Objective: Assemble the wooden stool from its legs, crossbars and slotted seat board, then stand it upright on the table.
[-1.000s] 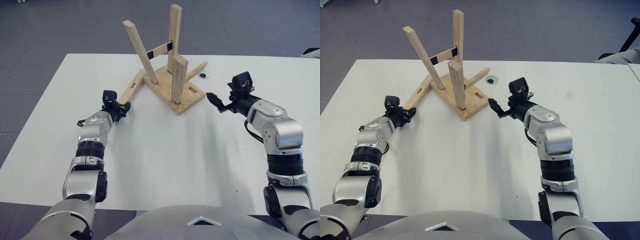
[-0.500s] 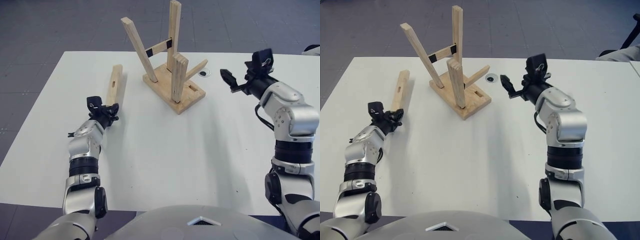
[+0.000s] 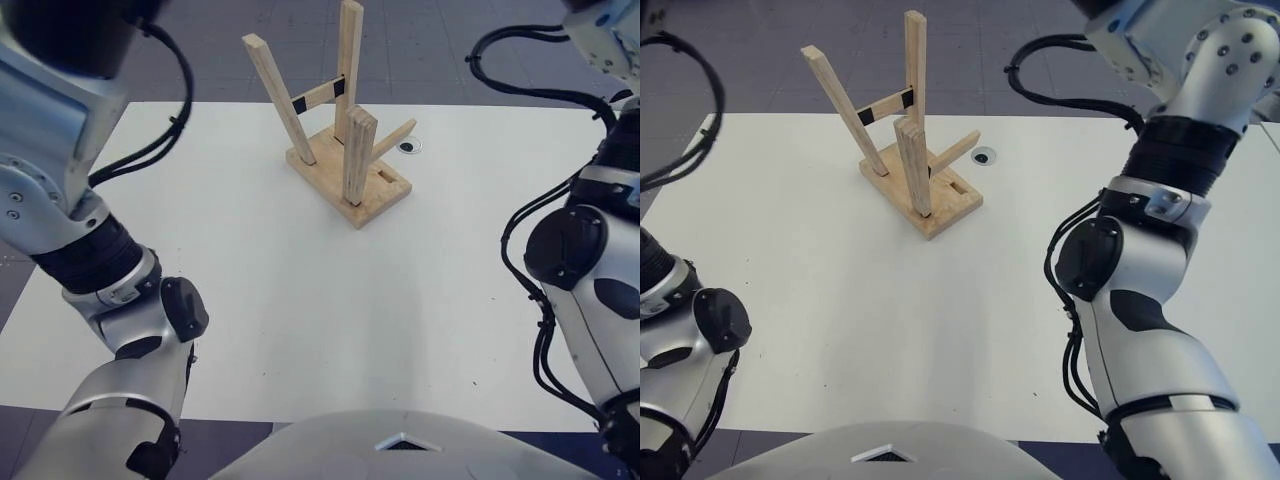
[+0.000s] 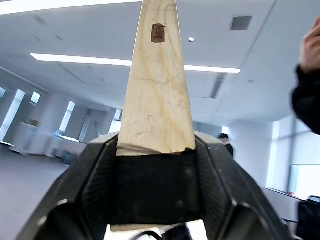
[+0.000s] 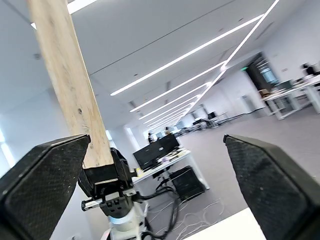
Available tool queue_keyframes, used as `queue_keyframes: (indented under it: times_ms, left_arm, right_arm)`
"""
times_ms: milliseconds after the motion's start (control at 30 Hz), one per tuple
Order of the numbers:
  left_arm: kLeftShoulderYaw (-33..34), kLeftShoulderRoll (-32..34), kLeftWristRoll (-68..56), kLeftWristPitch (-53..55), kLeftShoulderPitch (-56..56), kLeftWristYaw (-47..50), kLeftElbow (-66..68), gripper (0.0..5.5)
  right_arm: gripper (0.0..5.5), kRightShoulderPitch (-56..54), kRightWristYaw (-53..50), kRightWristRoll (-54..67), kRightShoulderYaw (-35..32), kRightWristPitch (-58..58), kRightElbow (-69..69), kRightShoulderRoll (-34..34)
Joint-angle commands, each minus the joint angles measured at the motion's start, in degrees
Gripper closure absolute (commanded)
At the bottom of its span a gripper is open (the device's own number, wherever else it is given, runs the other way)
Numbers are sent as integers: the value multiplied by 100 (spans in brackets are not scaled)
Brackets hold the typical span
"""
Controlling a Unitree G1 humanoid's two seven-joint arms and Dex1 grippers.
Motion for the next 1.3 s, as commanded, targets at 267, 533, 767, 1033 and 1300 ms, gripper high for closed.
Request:
queue_keyframes:
  times_ms: [267, 533, 767, 1033, 1300]
  left_arm:
    - [-671, 168, -68, 76, 98, -86, 192, 344]
    - [-877, 99, 251, 12, 249, -49, 124, 344]
    - [-982, 111, 357, 30, 358, -191, 54, 344]
    - [-999, 104, 452, 28, 370, -287, 83, 344]
    - [-1011, 135, 566, 60, 373, -434, 98, 344]
  right_arm:
    - [58, -366, 470, 349, 645, 517, -419, -28]
    - [58, -485, 82, 727, 664, 648, -517, 101]
    - [76, -784, -379, 635, 538, 435, 186, 52]
    - [226, -909, -296, 736, 516, 549, 496, 40]
    - [320, -983, 11, 798, 552, 891, 603, -30]
